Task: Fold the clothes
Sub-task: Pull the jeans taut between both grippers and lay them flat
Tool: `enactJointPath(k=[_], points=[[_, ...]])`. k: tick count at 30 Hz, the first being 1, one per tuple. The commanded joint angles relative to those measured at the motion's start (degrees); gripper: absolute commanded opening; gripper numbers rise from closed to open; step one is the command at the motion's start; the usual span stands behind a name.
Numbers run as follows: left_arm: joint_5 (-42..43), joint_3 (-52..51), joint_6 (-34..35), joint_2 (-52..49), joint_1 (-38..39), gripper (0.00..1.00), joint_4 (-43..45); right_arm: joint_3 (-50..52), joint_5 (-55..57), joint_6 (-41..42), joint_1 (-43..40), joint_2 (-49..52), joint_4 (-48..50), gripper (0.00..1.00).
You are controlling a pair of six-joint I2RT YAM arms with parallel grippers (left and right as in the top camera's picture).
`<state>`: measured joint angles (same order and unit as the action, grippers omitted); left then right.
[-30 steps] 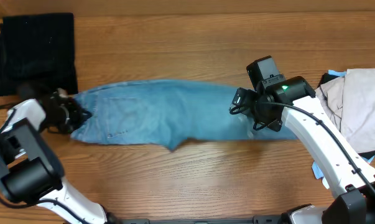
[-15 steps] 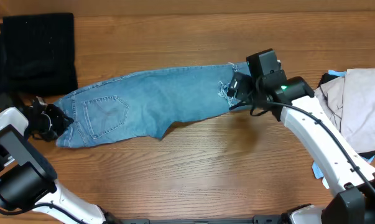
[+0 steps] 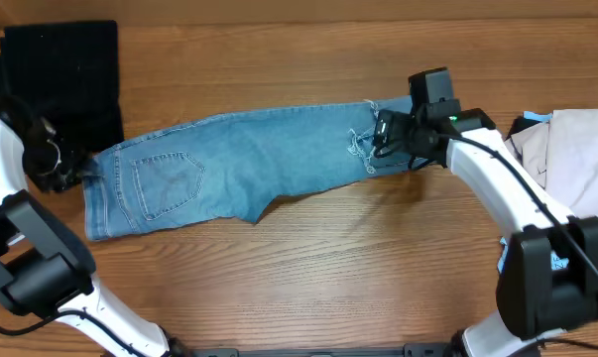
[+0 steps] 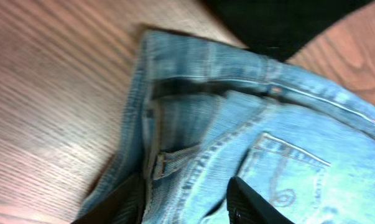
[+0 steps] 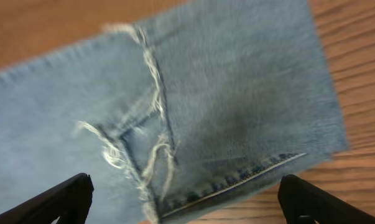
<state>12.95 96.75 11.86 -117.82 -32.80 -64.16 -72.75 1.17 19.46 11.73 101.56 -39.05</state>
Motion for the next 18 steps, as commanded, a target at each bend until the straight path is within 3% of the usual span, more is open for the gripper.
enactJointPath(k=[1,4,8,14,18], points=[[1.42,4.63,-0.94,0.57,3.8,0.48,-1.49,-0.17,-1.31,-7.26,0.22,5.03,-0.09,1.0],[7.26,5.33,-3.5,0.57,8.59,0.49,-3.41,-0.17,-1.25,-8.07,0.48,6.99,0.48,0.98],[7.43,4.85,-2.36,0.55,18.16,0.5,-4.28,-0.17,2.49,-10.99,3.74,7.76,0.83,0.93],[6.78,1.16,1.51,0.39,27.76,0.7,-1.95,-0.17,14.73,-11.17,10.8,11.76,0.63,0.92],[6.14,-6.47,2.4,0.37,29.88,0.71,2.71,-0.17,16.85,-10.91,10.97,13.9,0.48,0.83]])
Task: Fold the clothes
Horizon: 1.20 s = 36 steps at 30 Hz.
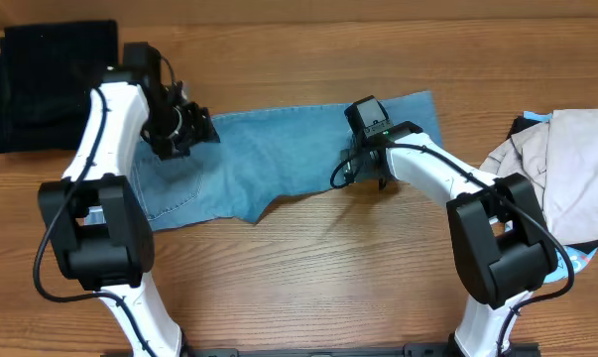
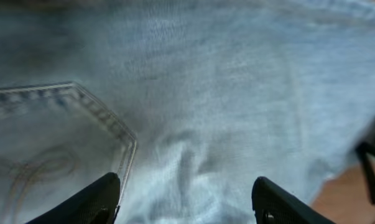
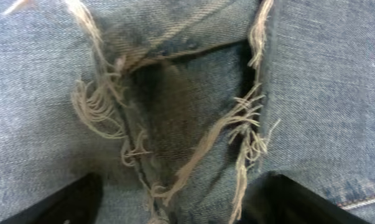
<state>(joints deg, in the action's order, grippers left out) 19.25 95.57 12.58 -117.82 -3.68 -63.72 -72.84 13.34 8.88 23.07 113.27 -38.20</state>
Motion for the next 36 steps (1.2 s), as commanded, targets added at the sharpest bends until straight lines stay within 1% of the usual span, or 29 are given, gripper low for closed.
enactJointPath(k=[1,2,3,4,8,9,10,11,12,14,15,16,19,22,25,26,27,32,33,34,35,36], points=[[-0.17,-7.13,1.7,0.37,0.76,0.71,3.41,-0.09,5.2,-0.33,-0.37,2.23,-0.44,0.8],[-0.17,-9.38,1.64,0.37,0.76,0.71,5.16,-0.09,5.86,-0.31,-0.37,2.23,-0.42,0.74],[-0.22,-10.54,1.55,0.37,0.72,0.71,5.95,-0.09,6.43,-0.11,-0.37,2.23,-0.39,0.7],[-0.33,-11.47,1.14,0.37,0.72,0.71,6.64,-0.09,7.15,0.11,-0.37,2.23,-0.28,0.64],[-0.33,-14.03,0.26,0.37,1.29,0.71,7.56,-0.33,9.38,0.11,-0.37,2.23,0.44,0.44],[-0.33,-14.84,0.26,0.37,1.57,0.71,8.02,-0.42,9.53,0.11,-0.37,2.23,0.39,0.37],[-0.31,-15.74,0.28,0.37,1.9,0.71,8.66,-0.42,10.16,0.61,-0.37,2.23,0.2,0.33],[-0.35,-16.85,0.26,0.37,2.36,0.71,9.7,-0.42,12.41,2.51,-0.37,2.23,-0.5,0.24],[-0.35,-18.36,0.28,0.37,2.89,0.72,11.06,-0.42,14.56,4.44,-0.37,2.21,-1.31,0.17],[-0.33,-20.52,0.31,0.31,3.28,0.73,13.16,-0.42,16.26,6.27,-0.37,2.14,-2.21,0.11],[-0.28,-21.77,0.31,0.26,3.39,0.74,14.27,-0.42,17.16,7.74,-0.37,2.03,-2.93,0.05],[-0.39,-22.84,0.24,0.15,3.39,0.74,14.75,-0.42,18.01,9.51,-0.37,1.9,-3.76,0.04],[-1.99,-23.58,-0.92,0.07,3.39,0.75,14.71,-0.42,18.12,11.47,-0.35,1.81,-5.66,0.04],[-2.93,-23.58,-1.11,0.07,3.39,0.75,15.15,-0.42,18.12,15.45,-0.31,1.81,-8.41,0.04],[-4.44,-23.58,-1.68,0.07,3.39,0.76,15.63,-0.85,16.28,14.67,0.37,1.22,-8.63,0.04],[-4.42,-23.58,-1.66,0.07,3.39,0.79,15.91,-1.66,14.71,13.29,0.79,1.14,-8.66,0.05],[-4.39,-23.58,-1.66,0.07,3.39,0.79,16.35,-3.85,11.72,12.09,1.81,1.14,-8.66,0.06],[-4.42,-23.58,-1.68,0.07,3.39,0.79,16.44,-10.99,2.23,12.09,3.04,1.14,-7.45,0.14],[-4.42,-23.58,-1.75,0.07,3.39,0.79,16.37,-12.39,0.72,12.11,3.02,1.14,-6.91,0.28],[-4.42,-23.58,-1.9,0.07,3.39,0.8,16.22,-13.14,0.68,12.11,3.02,1.14,-7.3,0.59],[-4.42,-23.58,-1.95,0.07,3.39,0.82,16.09,-13.49,0.7,12.09,2.89,1.14,-7.65,0.84],[-4.42,-23.58,-2.34,0.07,3.39,0.82,15.96,-13.75,0.74,12.09,2.6,1.14,-8.04,1.0]])
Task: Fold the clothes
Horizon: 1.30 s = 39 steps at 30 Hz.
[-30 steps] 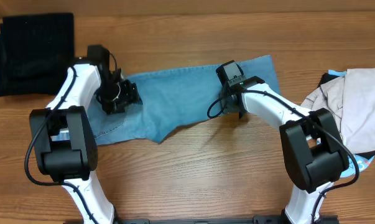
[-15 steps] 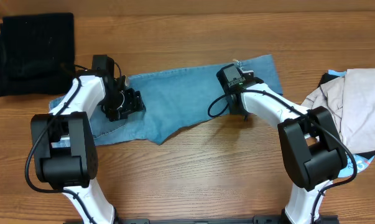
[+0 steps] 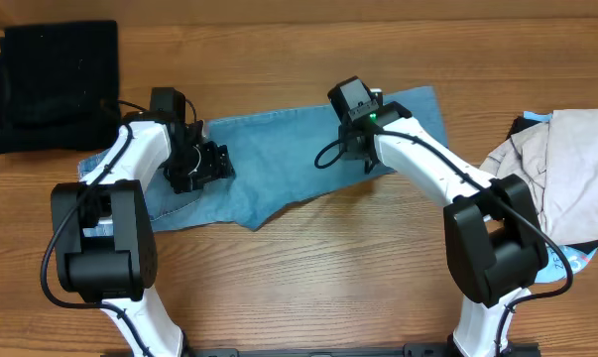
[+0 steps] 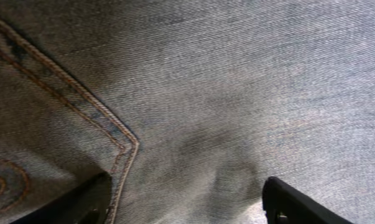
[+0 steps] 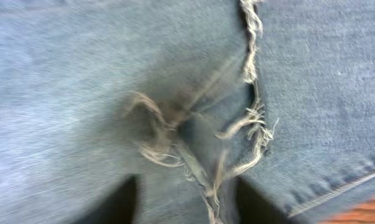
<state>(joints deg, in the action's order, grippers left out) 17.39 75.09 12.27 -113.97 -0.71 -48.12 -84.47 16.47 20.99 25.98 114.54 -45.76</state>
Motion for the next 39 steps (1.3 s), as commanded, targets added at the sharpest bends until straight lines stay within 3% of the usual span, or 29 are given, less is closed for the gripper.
enactJointPath(k=[1,6,10,15,21,30,33,34,38,39], points=[[-2.56,-3.1,-2.05,-3.78,0.42,0.83,0.2,-2.4,-1.38,0.04,-1.07,-0.13,-1.25,1.0],[-2.56,-3.1,-3.15,-3.78,0.42,0.88,0.11,-2.69,1.07,2.78,-10.14,-0.15,-3.04,1.0],[-2.54,-3.1,-3.13,-3.78,0.42,0.89,0.2,-2.67,-20.9,-10.01,-23.93,0.28,-1.09,1.0],[-2.51,-3.1,-3.1,-3.78,0.42,0.92,0.42,-2.6,-33.24,-15.45,-33.88,0.61,-1.03,0.97],[-2.43,-3.1,-3.1,-3.78,0.42,0.99,0.35,-2.49,-36.33,-15.47,-33.42,4.59,-0.85,0.98],[-2.36,-3.1,-3.08,-3.78,0.42,1.0,0.7,-1.07,-40.0,-15.47,-33.42,6.73,0.24,0.95],[-2.4,-3.1,-3.1,-3.78,0.42,1.0,0.61,-1.03,-42.32,-15.23,-33.31,8.85,0.2,0.69],[-2.38,-3.1,-3.1,-3.78,0.42,1.0,0.59,-1.03,-42.07,-15.04,-33.31,9.33,-0.09,0.52],[-2.38,-3.1,-3.1,-3.78,0.42,1.0,0.57,-1.05,-40.83,-13.57,-33.44,9.33,-1.14,0.08],[-2.38,-3.1,-3.1,-3.78,0.42,1.0,0.59,-1.05,-38.14,-10.78,-33.51,9.33,-1.42,0.04]])
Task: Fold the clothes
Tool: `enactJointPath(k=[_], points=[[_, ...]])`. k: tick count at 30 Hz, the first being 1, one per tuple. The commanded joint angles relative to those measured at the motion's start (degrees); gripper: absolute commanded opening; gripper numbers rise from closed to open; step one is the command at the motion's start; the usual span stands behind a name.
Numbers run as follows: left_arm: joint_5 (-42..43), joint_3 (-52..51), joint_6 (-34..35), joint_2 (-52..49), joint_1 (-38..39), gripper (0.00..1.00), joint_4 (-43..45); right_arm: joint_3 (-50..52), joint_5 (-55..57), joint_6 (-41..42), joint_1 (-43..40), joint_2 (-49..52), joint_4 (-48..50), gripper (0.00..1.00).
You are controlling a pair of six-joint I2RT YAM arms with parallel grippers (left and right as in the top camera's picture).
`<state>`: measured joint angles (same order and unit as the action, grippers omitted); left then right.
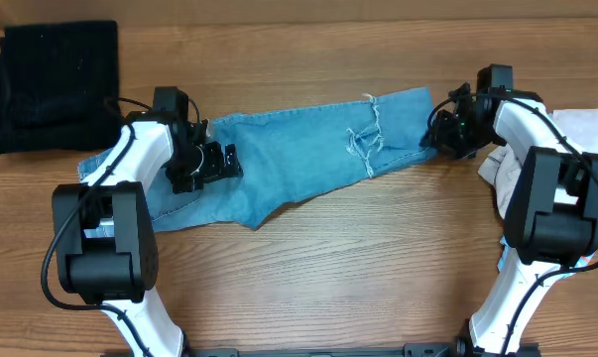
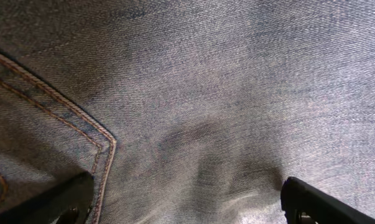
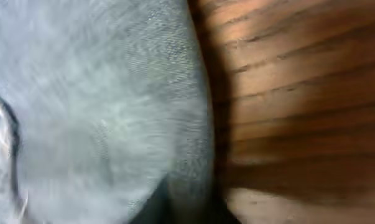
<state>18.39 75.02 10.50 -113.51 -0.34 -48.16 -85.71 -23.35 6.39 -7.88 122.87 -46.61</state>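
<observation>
Light blue jeans (image 1: pixel 279 159) lie flat across the table, waist to the left and frayed knee rip (image 1: pixel 363 144) toward the right. My left gripper (image 1: pixel 207 164) rests on the seat beside the back pocket. In the left wrist view its fingers (image 2: pixel 69 200) stand wide apart on the denim, open, next to the pocket seam (image 2: pixel 103 152). My right gripper (image 1: pixel 442 134) is at the leg's hem end. The blurred right wrist view shows the gripper (image 3: pixel 190 208) shut on the hem edge (image 3: pixel 196 124) at the bare wood.
A folded black garment (image 1: pixel 56 84) lies at the back left corner. A heap of pale clothes (image 1: pixel 586 134) sits at the right edge, just behind the right arm. Bare wooden table (image 1: pixel 328 268) runs along the front.
My right gripper has gone from the knee rip to the hem end of the leg and is now shut on the hem. The left gripper sits slightly further right, still open.
First my left gripper was at the waistband and the right one open over the hem. Then both were further in, left near the back pocket, right open on the rip, and the jeans lay further right. Now the right holds the hem.
</observation>
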Motion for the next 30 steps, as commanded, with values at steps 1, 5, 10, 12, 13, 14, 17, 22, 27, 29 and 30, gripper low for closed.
enactJointPath(k=[1,5,10,12,13,14,17,22,27,29,30], points=[[-3.41,-3.04,-1.57,-4.24,0.04,1.0,0.63,0.2,3.87,5.73,0.28,1.01,-0.98,0.04],[-3.54,-3.04,-2.32,-4.24,0.04,1.0,1.18,0.2,10.91,10.69,-0.07,0.87,-3.69,0.04],[0.31,-3.02,-8.46,-4.24,0.07,1.0,1.77,0.2,16.48,16.33,-3.65,-1.6,-7.13,0.04],[0.76,-3.04,-8.41,-4.24,0.04,1.0,2.34,0.2,19.71,18.29,-4.26,-2.73,-9.29,0.04],[0.74,-3.02,-8.41,-4.24,0.04,1.0,2.45,0.2,23.47,19.98,-4.26,-3.41,-10.62,0.04],[0.72,-3.04,-8.44,-4.24,0.04,1.0,2.43,0.2,26.16,21.35,-4.26,-4.11,-11.78,0.04],[0.7,-3.02,-8.48,-4.24,0.04,1.0,2.86,0.2,27.58,24.15,-4.37,-6.6,-13.81,0.04],[0.72,-3.02,-8.7,-4.24,0.07,1.0,3.63,0.2,27.82,24.41,-4.24,-9.94,-16.13,0.04],[0.7,-3.04,-8.66,-4.24,0.04,1.0,3.41,0.22,27.82,23.63,-4.11,-9.94,-17.2,0.04],[0.72,-3.04,-8.63,-4.24,0.04,1.0,3.45,0.2,27.87,23.15,-3.34,-9.94,-17.31,0.04],[0.72,-3.02,-8.61,-4.24,0.04,1.0,3.45,0.2,28.65,23.17,-2.38,-9.97,-17.35,0.04]])
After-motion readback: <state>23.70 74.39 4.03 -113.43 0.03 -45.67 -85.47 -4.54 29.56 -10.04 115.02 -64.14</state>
